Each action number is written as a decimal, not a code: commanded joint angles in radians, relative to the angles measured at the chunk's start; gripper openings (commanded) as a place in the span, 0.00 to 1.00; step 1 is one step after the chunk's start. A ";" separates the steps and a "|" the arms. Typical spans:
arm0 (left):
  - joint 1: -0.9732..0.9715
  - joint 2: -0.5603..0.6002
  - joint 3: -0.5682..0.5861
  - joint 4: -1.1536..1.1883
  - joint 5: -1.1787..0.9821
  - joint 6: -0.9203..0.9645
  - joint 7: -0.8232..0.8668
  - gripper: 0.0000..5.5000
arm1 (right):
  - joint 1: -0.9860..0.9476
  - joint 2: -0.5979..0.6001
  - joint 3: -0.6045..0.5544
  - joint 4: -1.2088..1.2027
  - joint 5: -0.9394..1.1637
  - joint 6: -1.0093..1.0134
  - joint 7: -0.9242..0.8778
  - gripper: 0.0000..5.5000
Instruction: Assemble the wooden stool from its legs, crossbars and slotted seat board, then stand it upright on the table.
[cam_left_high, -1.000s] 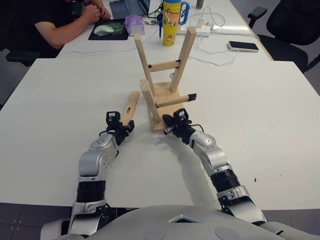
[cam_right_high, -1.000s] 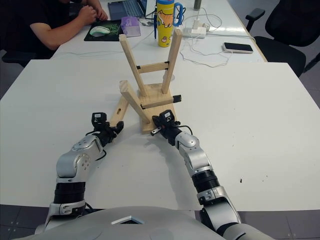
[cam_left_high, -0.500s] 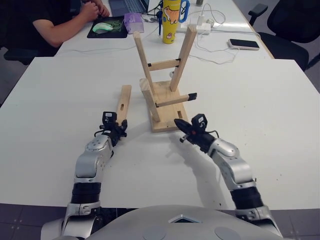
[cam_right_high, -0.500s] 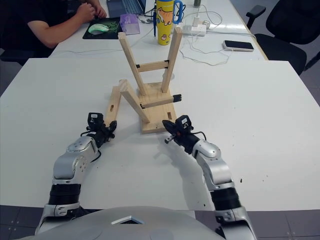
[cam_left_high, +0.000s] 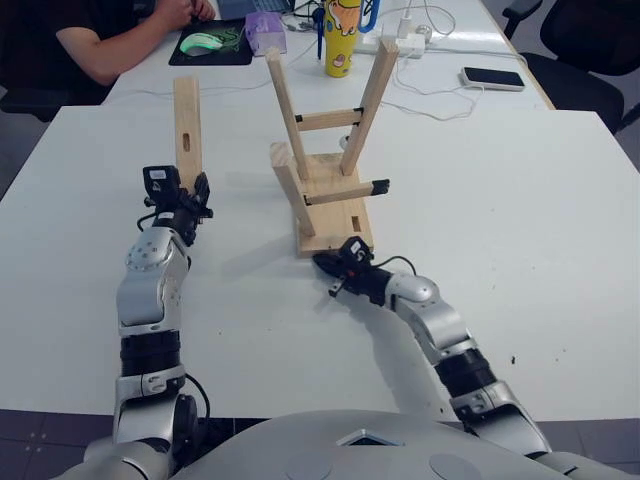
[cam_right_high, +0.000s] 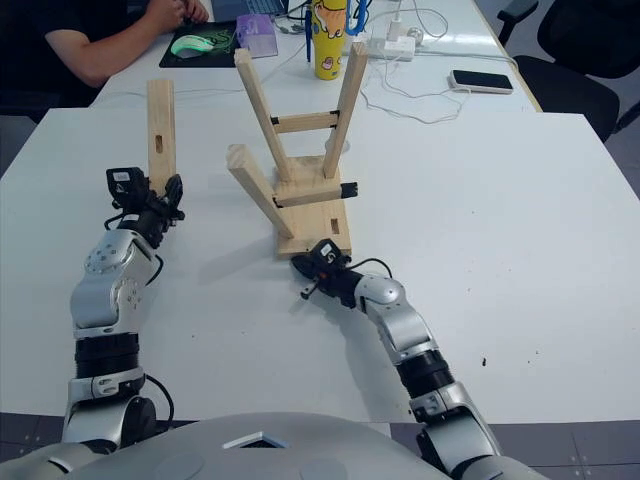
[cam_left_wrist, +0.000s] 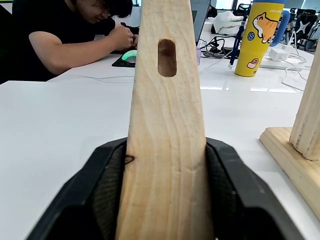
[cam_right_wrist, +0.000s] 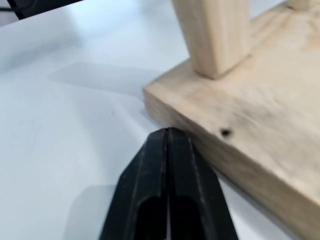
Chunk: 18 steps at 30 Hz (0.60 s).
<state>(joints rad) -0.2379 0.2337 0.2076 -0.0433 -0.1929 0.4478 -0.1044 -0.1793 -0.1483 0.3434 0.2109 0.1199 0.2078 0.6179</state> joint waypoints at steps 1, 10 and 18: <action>-0.039 0.007 0.014 0.013 -0.008 -0.033 -0.009 0.38 | -0.100 0.095 0.042 0.197 -0.070 -0.080 -0.041 0.00; -0.096 0.046 0.103 -0.060 -0.101 -0.147 -0.078 0.38 | -0.046 0.106 0.006 0.021 0.009 -0.045 0.039 0.00; -0.319 0.297 0.250 -0.315 -0.756 0.188 -0.333 0.38 | 0.097 -0.245 -0.292 -0.596 0.641 0.617 0.240 0.12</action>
<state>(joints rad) -0.4101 0.3749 0.3956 -0.2494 -0.6398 0.4256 -0.3612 -0.0996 -0.2380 0.2473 -0.1470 0.4022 0.5051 0.7862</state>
